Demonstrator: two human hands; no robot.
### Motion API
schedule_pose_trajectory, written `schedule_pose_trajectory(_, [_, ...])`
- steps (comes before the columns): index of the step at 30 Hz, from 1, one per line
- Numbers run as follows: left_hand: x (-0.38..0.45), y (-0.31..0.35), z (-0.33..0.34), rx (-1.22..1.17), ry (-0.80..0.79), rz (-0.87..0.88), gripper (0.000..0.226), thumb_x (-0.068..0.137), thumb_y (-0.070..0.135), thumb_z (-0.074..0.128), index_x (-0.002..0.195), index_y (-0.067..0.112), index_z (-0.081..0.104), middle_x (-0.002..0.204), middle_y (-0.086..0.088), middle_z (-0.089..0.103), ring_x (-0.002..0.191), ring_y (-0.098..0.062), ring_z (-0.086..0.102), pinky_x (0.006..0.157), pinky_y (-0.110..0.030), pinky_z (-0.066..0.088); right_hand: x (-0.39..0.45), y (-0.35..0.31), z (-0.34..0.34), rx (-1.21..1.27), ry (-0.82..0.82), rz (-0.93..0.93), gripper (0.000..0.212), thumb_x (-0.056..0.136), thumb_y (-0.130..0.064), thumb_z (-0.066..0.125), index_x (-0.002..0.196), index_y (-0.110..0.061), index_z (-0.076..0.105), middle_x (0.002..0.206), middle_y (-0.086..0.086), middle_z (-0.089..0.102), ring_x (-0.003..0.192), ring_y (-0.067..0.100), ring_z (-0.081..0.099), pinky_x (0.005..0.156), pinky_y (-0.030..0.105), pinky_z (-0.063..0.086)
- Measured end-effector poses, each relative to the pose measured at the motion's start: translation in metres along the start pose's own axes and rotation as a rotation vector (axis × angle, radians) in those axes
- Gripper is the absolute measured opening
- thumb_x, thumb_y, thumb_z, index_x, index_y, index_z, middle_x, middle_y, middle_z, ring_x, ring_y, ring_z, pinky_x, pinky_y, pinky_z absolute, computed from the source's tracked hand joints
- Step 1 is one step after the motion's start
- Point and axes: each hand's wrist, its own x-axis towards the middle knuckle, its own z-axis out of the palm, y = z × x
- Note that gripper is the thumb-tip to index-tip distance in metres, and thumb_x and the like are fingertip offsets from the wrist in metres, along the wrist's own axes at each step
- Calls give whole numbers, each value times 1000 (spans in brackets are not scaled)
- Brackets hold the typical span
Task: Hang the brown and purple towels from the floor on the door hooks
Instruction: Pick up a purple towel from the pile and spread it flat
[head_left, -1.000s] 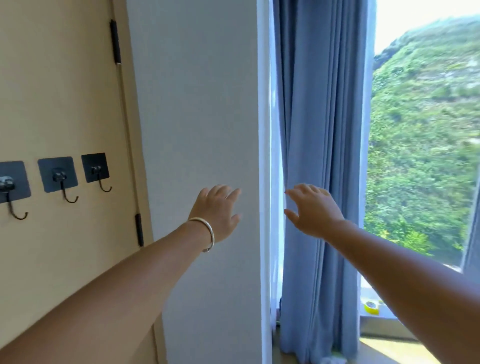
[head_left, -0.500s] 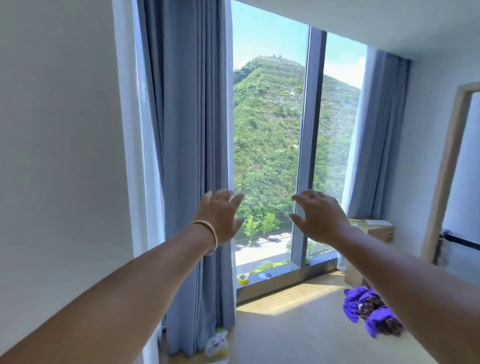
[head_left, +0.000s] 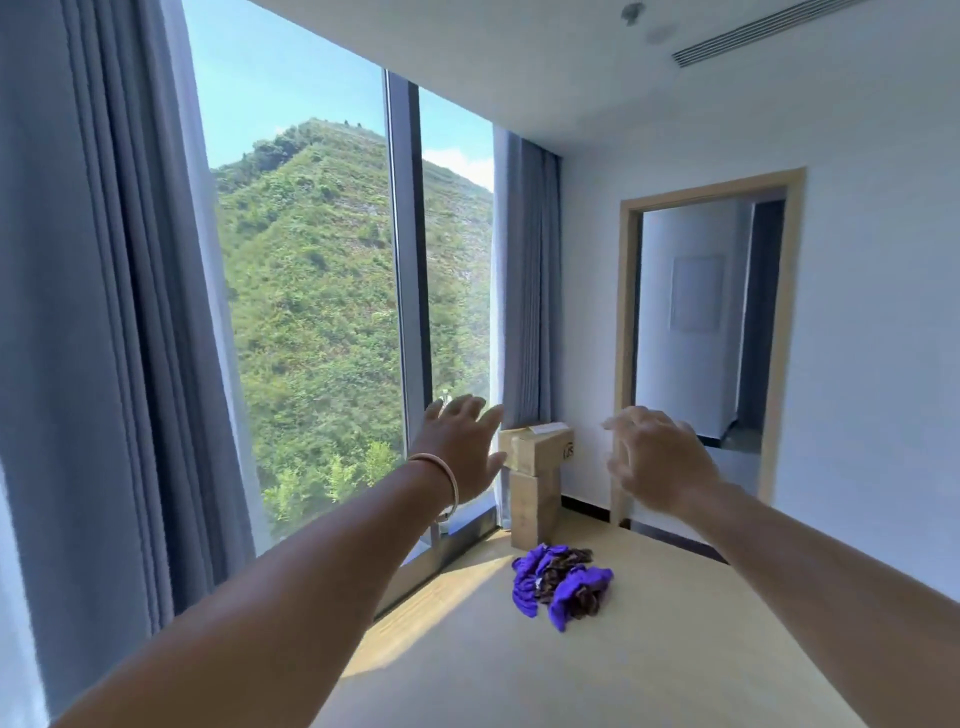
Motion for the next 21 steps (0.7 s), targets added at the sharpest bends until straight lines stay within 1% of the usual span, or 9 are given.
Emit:
schedule_pose_trajectory(2, [24, 29, 11, -29, 24, 53, 60, 93, 48, 47, 146, 24, 29, 148, -6, 37, 140, -25, 29, 115, -46, 21, -6, 36, 3, -42, -8, 48, 39, 92, -42, 49, 126, -23, 55, 126, 0, 57, 116, 20, 52, 99, 41, 40])
schedule_pose_trajectory(6, [63, 82, 34, -67, 48, 151, 58, 93, 47, 47, 144, 25, 31, 144, -4, 40, 137, -23, 32, 112, -45, 24, -17, 98, 9, -86, 0, 142, 41, 92, -42, 50, 129, -24, 54, 127, -1, 57, 117, 20, 52, 100, 39, 40])
schedule_pose_trajectory(9, [89, 115, 52, -91, 55, 192, 59, 93, 47, 47, 145, 25, 29, 146, -3, 39, 139, -23, 31, 115, -46, 24, -27, 137, 16, -116, -19, 201, 43, 93, -43, 50, 132, -23, 52, 129, 0, 56, 118, 21, 52, 101, 39, 39])
schedule_pose_trajectory(13, [122, 156, 71, -122, 72, 227, 58, 94, 47, 46, 145, 25, 29, 148, -3, 37, 140, -23, 29, 115, -47, 24, -36, 184, 20, -185, -64, 247, 43, 94, -43, 46, 132, -21, 50, 130, 0, 54, 120, 21, 49, 102, 38, 37])
schedule_pose_trajectory(18, [160, 204, 98, -170, 79, 290, 56, 94, 47, 45, 143, 24, 32, 145, -4, 41, 137, -24, 33, 113, -46, 26, -38, 234, 24, -231, -105, 315, 48, 96, -43, 44, 139, -22, 45, 141, 0, 47, 128, 21, 44, 106, 37, 33])
schedule_pose_trajectory(21, [181, 226, 120, -186, 69, 323, 56, 93, 49, 45, 141, 24, 33, 146, -4, 40, 137, -25, 33, 113, -47, 26, -35, 259, 33, -246, -130, 362, 47, 96, -42, 43, 139, -22, 46, 141, 1, 47, 128, 20, 43, 106, 37, 33])
